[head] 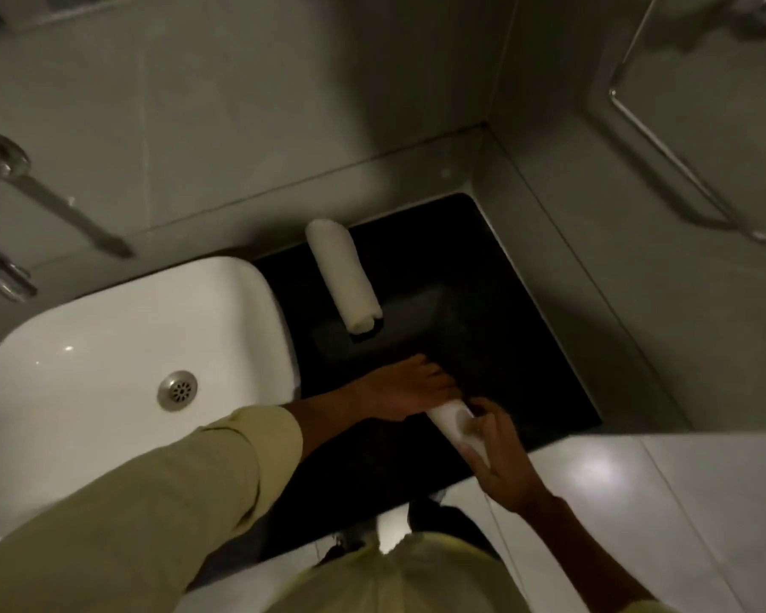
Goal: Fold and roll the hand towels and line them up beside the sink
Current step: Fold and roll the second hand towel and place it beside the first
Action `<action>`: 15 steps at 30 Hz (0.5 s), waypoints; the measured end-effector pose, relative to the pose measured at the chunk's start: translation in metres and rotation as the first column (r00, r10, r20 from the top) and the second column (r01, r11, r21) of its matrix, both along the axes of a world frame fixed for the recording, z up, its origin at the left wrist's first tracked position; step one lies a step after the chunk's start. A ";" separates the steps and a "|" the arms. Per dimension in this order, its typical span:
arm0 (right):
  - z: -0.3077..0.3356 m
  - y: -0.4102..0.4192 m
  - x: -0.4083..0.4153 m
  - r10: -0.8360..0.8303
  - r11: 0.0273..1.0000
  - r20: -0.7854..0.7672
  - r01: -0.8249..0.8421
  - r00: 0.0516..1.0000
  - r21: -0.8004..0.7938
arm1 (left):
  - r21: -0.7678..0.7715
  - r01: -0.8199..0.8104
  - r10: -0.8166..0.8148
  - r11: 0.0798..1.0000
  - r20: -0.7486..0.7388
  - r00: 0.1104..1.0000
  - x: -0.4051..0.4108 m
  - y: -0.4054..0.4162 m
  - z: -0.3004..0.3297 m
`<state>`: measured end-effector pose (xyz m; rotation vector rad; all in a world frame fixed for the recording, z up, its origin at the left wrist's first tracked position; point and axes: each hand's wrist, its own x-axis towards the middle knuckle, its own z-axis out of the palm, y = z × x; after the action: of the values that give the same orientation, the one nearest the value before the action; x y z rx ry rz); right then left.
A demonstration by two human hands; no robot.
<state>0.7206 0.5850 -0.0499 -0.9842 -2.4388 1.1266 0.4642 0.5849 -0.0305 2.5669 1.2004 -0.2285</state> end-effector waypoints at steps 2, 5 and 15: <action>-0.004 0.015 -0.022 -0.065 0.995 0.004 0.065 0.998 -0.073 | 0.031 -0.015 0.015 0.999 -0.008 1.000 -0.015 0.028 -0.007; -0.003 0.038 -0.057 -0.060 0.995 -0.025 0.058 0.998 -0.079 | 0.072 -0.158 0.154 0.985 0.058 0.986 -0.037 0.066 0.007; -0.015 0.133 -0.202 -0.013 1.000 -0.040 0.013 0.999 0.000 | -0.472 -0.869 0.687 -0.150 0.582 -0.435 -0.089 0.072 0.005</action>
<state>0.5186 0.7177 -0.0649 -0.9672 -2.3978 1.1311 0.3752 0.6567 -0.0255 0.5563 2.3388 1.3163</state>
